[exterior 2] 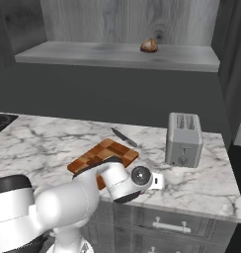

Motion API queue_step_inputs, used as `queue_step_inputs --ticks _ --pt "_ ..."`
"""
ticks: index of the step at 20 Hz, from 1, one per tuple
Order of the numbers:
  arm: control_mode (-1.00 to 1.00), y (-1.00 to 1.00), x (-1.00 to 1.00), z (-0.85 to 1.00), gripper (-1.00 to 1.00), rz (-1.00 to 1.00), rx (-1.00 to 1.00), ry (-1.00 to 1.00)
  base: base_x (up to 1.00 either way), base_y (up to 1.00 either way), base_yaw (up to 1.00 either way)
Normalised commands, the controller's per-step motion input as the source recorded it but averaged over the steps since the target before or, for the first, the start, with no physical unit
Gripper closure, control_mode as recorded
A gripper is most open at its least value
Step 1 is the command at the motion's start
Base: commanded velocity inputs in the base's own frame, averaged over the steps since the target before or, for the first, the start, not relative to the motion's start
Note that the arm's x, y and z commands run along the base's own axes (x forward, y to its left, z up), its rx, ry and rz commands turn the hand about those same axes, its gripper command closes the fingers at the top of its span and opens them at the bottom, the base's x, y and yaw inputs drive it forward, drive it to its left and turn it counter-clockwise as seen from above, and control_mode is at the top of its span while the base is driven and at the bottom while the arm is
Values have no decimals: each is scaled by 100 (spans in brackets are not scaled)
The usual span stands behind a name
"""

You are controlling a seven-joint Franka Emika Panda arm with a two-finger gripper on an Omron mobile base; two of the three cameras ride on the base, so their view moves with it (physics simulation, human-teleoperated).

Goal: Pick the bread, place it on the cutting board, pick the jam, place it on the counter, and close the cabinet.

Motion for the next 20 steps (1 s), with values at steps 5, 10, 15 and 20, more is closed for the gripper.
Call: queue_step_inputs --ticks 5,10,15,20 --pt "-100 0 0 15 -100 0 0 0 0 0 0" --pt "-100 0 0 19 -100 0 0 0 0 0 0" --pt "-100 0 0 22 -100 0 0 0 0 0 0" --pt "-100 0 0 23 -100 0 0 0 0 0 0"
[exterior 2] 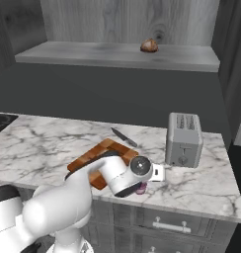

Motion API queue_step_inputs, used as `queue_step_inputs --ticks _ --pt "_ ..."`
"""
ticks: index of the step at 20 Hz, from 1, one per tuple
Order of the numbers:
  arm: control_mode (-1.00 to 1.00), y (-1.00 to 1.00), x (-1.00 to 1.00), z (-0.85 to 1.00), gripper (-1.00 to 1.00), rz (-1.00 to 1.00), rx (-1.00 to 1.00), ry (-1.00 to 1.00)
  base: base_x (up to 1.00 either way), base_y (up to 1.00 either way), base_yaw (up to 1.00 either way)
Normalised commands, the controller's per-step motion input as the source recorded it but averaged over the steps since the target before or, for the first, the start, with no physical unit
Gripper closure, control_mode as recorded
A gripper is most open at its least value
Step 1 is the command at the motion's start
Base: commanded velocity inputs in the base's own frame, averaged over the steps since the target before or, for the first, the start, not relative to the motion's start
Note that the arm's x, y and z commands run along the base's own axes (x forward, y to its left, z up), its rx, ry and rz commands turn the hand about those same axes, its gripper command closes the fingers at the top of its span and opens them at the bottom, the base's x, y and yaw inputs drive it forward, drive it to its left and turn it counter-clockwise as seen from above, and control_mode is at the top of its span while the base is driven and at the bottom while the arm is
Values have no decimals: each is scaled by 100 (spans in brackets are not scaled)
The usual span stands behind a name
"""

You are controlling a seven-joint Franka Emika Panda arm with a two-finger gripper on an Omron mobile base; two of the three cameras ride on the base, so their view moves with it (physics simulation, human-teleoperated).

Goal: Pick the bread, place it on the cutting board, pick the jam, place it on the counter, and close the cabinet.

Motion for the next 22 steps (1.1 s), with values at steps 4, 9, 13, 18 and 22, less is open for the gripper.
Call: queue_step_inputs --ticks 4,9,13,18,22 --pt "-100 0 0 24 -100 0 0 0 0 0 0" --pt "-100 0 0 17 -100 0 0 0 0 0 0" --pt "-100 0 0 15 -100 0 0 0 0 0 0" --pt "-100 0 0 15 -100 0 0 0 0 0 0" --pt "-100 0 0 8 -100 0 0 0 0 0 0"
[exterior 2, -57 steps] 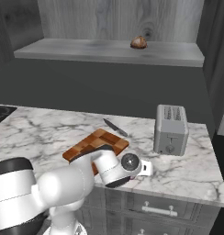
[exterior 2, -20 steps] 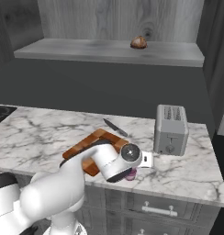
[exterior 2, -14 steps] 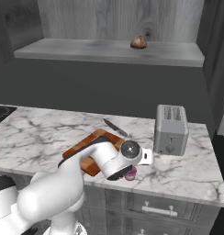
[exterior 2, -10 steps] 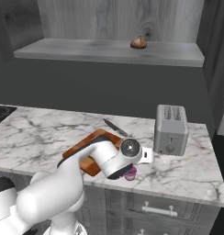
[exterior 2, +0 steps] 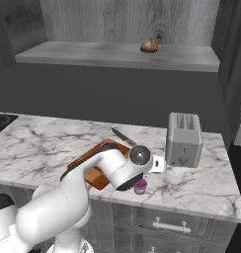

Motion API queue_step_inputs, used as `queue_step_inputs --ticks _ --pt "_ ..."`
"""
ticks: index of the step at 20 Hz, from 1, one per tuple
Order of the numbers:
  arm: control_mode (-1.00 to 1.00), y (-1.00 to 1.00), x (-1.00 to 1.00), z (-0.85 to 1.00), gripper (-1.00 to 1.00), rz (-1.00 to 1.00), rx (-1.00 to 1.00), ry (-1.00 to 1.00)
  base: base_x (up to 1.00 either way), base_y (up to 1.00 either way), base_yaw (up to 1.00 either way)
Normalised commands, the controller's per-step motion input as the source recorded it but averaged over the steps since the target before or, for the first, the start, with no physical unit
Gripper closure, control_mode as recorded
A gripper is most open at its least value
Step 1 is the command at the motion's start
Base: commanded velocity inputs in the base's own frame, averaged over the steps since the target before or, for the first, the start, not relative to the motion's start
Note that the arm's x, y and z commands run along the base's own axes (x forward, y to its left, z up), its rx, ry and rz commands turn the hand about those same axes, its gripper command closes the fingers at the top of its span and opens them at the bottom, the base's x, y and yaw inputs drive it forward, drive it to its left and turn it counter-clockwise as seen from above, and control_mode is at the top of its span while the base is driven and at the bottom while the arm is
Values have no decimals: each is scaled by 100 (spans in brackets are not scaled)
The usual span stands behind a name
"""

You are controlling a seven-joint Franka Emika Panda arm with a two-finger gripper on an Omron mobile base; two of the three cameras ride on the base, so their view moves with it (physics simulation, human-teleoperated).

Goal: Pick the bread, place it on the cutting board, pick the jam, place it on the counter, and close the cabinet.

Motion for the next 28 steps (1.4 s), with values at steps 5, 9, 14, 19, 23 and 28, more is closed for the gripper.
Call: queue_step_inputs --ticks 5,9,14,19,23,28 --pt "-100 0 0 12 -100 0 0 0 0 0 0" --pt "-100 0 0 20 -100 0 0 0 0 0 0" --pt "-100 0 0 26 -100 0 0 0 0 0 0" --pt "-100 0 -1 21 -100 0 0 0 0 0 0" --pt "-100 0 -2 26 -100 0 0 0 0 0 0" --pt "-100 0 -5 33 -100 0 0 0 0 0 0"
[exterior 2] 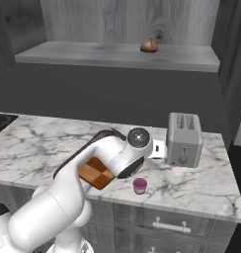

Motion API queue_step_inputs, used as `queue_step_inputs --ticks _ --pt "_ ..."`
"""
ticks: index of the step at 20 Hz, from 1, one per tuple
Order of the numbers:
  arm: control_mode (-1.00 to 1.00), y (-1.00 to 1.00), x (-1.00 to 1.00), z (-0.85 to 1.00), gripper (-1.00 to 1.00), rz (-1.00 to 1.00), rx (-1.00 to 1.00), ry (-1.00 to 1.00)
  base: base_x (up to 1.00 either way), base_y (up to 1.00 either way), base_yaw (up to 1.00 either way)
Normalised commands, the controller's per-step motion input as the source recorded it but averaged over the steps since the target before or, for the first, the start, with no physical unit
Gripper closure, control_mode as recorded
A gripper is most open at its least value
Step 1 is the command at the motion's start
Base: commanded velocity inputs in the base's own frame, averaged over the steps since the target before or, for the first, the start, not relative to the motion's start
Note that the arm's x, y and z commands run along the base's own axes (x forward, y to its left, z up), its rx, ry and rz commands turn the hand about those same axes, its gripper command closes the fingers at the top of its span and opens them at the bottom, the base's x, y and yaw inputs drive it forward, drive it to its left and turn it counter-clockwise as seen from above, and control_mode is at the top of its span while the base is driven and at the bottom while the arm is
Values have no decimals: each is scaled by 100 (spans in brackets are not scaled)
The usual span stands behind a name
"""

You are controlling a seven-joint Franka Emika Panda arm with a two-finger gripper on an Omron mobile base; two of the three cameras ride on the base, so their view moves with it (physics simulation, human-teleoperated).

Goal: Pick the bread, place it on the cutting board, pick the jam, place it on the counter, and close the cabinet.

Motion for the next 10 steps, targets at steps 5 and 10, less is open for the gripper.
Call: queue_step_inputs --ticks 5,10 --pt "-100 0 -11 36 -100 0 0 -1 0 0 0" --pt "-100 0 -15 35 -100 0 0 0 0 0 0"
